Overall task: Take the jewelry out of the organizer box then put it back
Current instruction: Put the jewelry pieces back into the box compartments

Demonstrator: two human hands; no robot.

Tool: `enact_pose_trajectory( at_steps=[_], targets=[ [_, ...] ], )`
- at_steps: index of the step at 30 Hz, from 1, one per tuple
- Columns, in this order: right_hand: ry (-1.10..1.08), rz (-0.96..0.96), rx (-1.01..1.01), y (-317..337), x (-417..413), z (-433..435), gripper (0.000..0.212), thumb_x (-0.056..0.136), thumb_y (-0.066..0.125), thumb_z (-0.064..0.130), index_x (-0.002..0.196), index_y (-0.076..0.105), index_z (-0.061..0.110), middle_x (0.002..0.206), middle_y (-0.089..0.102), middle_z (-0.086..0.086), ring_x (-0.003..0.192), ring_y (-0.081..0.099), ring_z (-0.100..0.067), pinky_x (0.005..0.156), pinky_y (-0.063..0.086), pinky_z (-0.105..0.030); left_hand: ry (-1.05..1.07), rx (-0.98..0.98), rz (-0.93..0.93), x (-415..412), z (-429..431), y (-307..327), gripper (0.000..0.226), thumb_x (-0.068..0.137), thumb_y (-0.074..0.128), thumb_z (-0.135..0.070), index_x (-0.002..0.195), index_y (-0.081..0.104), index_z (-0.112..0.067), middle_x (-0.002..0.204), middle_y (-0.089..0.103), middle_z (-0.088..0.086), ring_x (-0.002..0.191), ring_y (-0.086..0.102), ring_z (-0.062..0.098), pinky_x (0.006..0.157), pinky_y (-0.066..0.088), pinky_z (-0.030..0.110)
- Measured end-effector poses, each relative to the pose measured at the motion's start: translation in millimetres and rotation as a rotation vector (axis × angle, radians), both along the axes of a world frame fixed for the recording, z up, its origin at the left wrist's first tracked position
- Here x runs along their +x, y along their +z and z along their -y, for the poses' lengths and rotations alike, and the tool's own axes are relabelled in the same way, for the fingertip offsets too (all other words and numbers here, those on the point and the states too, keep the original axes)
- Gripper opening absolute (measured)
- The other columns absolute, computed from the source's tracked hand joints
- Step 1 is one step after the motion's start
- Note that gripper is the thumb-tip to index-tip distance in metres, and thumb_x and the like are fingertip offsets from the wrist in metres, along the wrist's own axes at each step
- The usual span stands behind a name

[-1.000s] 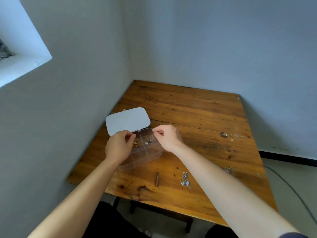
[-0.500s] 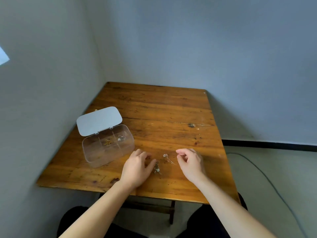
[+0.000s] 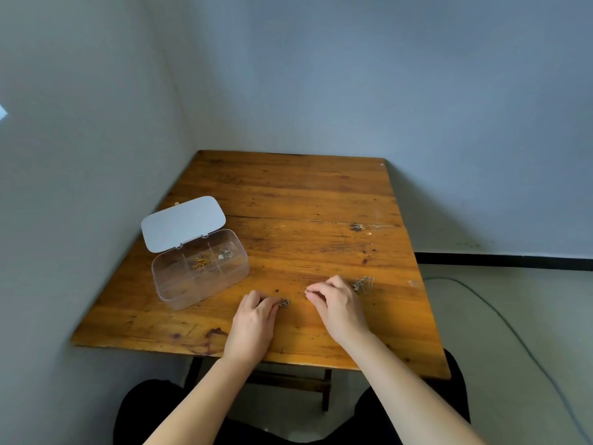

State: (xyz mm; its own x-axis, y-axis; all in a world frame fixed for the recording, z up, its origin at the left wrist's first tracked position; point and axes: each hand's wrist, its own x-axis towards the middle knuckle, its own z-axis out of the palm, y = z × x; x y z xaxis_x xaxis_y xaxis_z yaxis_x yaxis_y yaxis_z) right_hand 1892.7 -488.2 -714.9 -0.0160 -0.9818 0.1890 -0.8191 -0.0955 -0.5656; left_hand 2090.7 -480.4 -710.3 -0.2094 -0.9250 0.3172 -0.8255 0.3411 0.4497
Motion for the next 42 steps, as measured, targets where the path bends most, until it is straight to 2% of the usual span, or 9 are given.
enact_pose_trajectory(
  at_steps=[4,9,14,17,23,28,33,37,42],
  targets=[
    [-0.034,-0.009,-0.13,-14.4,0.7,-10.0,0.018,0.094,0.068,0.021,0.106,0.077,0.011,0.098,0.065,-0.005,0.091,0.062,-0.021,0.074,0.053,-0.025,0.015,0.007,0.012,-1.3,-0.9,0.2,0.016,0.093,0.064,-0.01,0.107,0.072,-0.01,0.098,0.062,0.005,0.088,0.06,0.021,0.077,0.057,0.034],
    [-0.073,0.22,0.078,4.3,-4.1,-11.5,0.026,0.103,0.052,0.034,0.111,0.07,0.017,0.107,0.062,0.004,0.099,0.059,-0.012,0.081,0.048,-0.021,0.02,0.05,-0.002,0.7,0.4,-0.2,0.017,0.096,0.058,-0.009,0.109,0.07,-0.01,0.103,0.062,0.006,0.093,0.06,0.021,0.081,0.056,0.034],
    [-0.186,0.848,0.256,51.0,-6.3,-6.8,0.022,0.104,0.05,0.033,0.11,0.064,0.018,0.101,0.073,0.002,0.09,0.071,-0.01,0.078,0.059,-0.023,0.099,0.105,-0.262,9.5,-1.6,20.0,0.015,0.096,0.06,-0.01,0.104,0.071,-0.015,0.097,0.062,-0.003,0.086,0.061,0.012,0.077,0.053,0.027],
    [-0.212,1.046,0.254,77.7,0.3,4.6,0.02,0.102,0.056,0.03,0.109,0.066,0.014,0.099,0.075,-0.003,0.09,0.073,-0.015,0.082,0.061,-0.031,0.133,0.054,-0.337,20.4,5.0,42.2,0.015,0.095,0.061,-0.007,0.103,0.07,-0.015,0.096,0.064,-0.002,0.085,0.062,0.012,0.074,0.047,0.018],
    [-0.148,1.113,0.198,122.2,18.3,34.7,0.02,0.099,0.064,0.029,0.104,0.07,0.011,0.095,0.077,-0.006,0.088,0.075,-0.019,0.081,0.062,-0.032,0.215,-0.068,-0.486,47.8,26.5,104.6,0.016,0.095,0.06,-0.008,0.102,0.069,-0.02,0.1,0.066,-0.002,0.09,0.062,0.006,0.072,0.045,0.01],
    [-0.039,1.079,0.184,149.3,43.9,52.8,0.02,0.099,0.064,0.028,0.105,0.071,0.011,0.096,0.077,-0.006,0.091,0.076,-0.018,0.082,0.062,-0.031,0.256,-0.065,-0.677,79.1,44.8,139.8,0.013,0.096,0.06,-0.01,0.102,0.07,-0.016,0.102,0.073,0.005,0.084,0.074,0.016,0.077,0.06,0.034],
    [0.057,1.075,0.151,177.4,77.2,68.2,0.019,0.1,0.063,0.028,0.107,0.069,0.011,0.097,0.076,-0.007,0.091,0.076,-0.018,0.082,0.062,-0.029,0.271,-0.081,-0.912,100.4,55.5,168.1,0.011,0.098,0.058,-0.01,0.097,0.067,-0.015,0.096,0.068,0.01,0.083,0.076,0.021,0.074,0.061,0.038],
    [0.108,1.083,0.107,196.5,100.4,79.3,0.019,0.1,0.062,0.027,0.107,0.069,0.01,0.096,0.076,-0.007,0.091,0.076,-0.018,0.081,0.062,-0.031,0.263,-0.114,-0.961,108.6,59.6,184.1,0.009,0.098,0.057,-0.007,0.101,0.066,-0.008,0.084,0.065,0.005,0.081,0.076,0.023,0.073,0.062,0.031],
    [0.146,1.049,0.05,216.8,119.7,91.6,0.021,0.101,0.061,0.026,0.11,0.068,0.009,0.096,0.076,-0.006,0.088,0.076,-0.016,0.076,0.062,-0.025,0.262,-0.14,-0.949,111.7,66.9,191.6,0.012,0.097,0.059,-0.007,0.095,0.067,-0.016,0.082,0.066,0.002,0.079,0.076,0.023,0.073,0.061,0.031]
  ],
)
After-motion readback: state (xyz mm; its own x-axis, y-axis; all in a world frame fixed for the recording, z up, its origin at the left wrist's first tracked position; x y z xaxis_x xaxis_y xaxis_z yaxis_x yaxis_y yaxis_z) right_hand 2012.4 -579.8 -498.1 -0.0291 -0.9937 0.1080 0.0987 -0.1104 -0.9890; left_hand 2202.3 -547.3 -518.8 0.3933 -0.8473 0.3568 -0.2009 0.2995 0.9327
